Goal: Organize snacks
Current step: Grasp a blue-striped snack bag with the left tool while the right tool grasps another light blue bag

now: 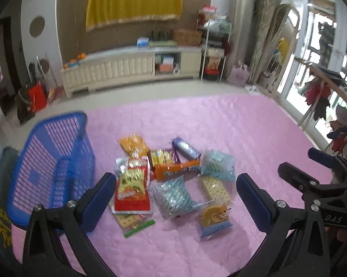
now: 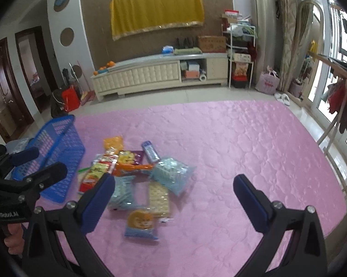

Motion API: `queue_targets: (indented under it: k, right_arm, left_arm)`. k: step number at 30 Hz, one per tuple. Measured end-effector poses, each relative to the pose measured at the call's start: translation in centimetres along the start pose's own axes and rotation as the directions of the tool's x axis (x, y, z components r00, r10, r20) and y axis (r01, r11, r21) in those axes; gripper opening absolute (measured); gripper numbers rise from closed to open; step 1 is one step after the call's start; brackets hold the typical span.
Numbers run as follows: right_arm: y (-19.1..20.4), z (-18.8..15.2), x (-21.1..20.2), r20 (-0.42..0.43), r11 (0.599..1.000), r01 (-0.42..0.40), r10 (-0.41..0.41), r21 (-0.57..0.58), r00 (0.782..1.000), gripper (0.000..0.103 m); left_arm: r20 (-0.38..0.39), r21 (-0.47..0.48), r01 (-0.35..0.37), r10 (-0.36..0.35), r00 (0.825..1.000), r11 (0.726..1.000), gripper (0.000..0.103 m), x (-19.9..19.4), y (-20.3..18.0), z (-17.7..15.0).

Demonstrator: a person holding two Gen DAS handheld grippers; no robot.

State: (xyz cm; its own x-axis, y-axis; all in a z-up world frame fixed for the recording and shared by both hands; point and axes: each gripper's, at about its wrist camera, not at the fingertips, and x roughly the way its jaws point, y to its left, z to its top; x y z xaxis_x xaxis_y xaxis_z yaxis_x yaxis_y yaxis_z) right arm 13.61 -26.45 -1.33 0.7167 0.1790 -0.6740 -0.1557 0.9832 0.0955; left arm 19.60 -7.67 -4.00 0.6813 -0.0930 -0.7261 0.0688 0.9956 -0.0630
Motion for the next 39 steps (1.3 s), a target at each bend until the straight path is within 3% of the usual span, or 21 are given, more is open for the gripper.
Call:
queue_targets:
  k: [6, 10, 13, 15, 20, 23, 25, 32, 39]
  right_arm:
    - [-1.6, -1.2, 4.3, -0.092, 0.999, -0.038, 0.040, 0.025, 0.995, 0.102]
    - [-3.0, -2.1, 7.0, -0.149, 0.999, -0.003, 0.011, 0.053, 0.989, 0.101]
    - [-3.6, -2.5, 8.5, -0.181, 0.997, -0.029, 0.043, 0.078, 0.983, 0.096]
    - [-4.0, -2.7, 9.2, -0.193, 0.995, -0.040, 0.056, 0.086, 0.980, 0.092]
    - [-4.1, -3.2, 9.9, -0.214, 0.998, -0.023, 0.036, 0.065, 0.976, 0.092]
    - [-3.7, -3.2, 9.4, -0.191, 1.000, -0.015, 0.019, 0.022, 0.981, 0.092]
    - [-3.9, -3.2, 9.2, -0.193, 0.998, -0.046, 0.052, 0.041, 0.980, 0.092]
    - [-3.0, -2.9, 9.5, -0.212, 0.996, -0.091, 0.094, 0.023, 0.973, 0.092]
    - [-2.8, -0.9, 9.3, -0.205, 0.991, -0.132, 0.123, -0.031, 0.971, 0.092]
  left_arm:
    - [-0.173, -0.049, -0.012, 0.003, 0.985, 0.999, 0.103, 5.5, -0.3, -0.7]
    - [-0.228, -0.047, -0.046, 0.034, 0.973, 0.998, 0.103, 8.0, -0.8, -0.7]
    - [-0.284, -0.043, -0.095, 0.079, 0.956, 0.995, 0.103, 10.2, -0.7, -0.8]
    - [-0.304, -0.047, -0.090, 0.072, 0.950, 0.995, 0.102, 11.4, -0.7, -1.0]
    - [-0.378, -0.046, -0.117, 0.091, 0.921, 0.992, 0.085, 13.9, -0.5, -1.5]
    - [-0.392, -0.052, -0.102, 0.073, 0.917, 0.993, 0.078, 14.2, -0.7, -1.8]
    - [-0.404, -0.059, -0.103, 0.070, 0.912, 0.993, 0.064, 14.4, -0.6, -2.1]
    - [-0.355, -0.047, -0.075, 0.053, 0.934, 0.996, 0.056, 13.3, -0.5, -3.3]
    - [-0.263, -0.040, -0.056, 0.044, 0.964, 0.998, 0.056, 8.3, 0.2, -2.3]
